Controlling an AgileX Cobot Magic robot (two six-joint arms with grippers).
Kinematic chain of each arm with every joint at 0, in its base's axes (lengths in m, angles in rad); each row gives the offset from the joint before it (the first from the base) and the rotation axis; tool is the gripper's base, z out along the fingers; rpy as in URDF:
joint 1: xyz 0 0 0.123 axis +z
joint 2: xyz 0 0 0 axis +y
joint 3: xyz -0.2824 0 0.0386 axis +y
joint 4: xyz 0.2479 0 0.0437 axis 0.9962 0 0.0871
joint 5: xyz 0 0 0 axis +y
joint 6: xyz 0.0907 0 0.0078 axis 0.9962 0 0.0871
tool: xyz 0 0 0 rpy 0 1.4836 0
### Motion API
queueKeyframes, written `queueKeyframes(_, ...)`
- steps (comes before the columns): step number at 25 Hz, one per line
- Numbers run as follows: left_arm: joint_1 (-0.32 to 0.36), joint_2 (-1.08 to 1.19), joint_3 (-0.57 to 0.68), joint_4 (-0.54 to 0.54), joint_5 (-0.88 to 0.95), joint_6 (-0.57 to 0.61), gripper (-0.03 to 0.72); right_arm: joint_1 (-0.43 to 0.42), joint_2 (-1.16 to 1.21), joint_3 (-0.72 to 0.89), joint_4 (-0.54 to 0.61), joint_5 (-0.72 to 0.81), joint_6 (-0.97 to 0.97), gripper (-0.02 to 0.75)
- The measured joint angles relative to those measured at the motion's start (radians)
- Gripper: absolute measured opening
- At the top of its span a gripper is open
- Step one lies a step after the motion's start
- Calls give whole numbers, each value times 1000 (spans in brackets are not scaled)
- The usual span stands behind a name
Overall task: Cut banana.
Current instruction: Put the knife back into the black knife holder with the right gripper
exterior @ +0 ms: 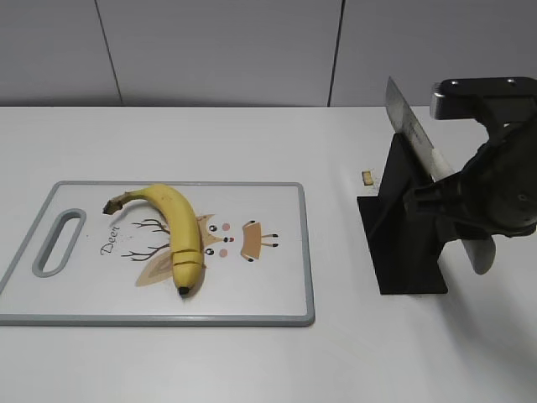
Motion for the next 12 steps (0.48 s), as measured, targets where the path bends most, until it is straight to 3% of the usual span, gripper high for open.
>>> queueKeyframes(12,0,0,0,1,0,0,545,0,53,-10,3,11,-2,171)
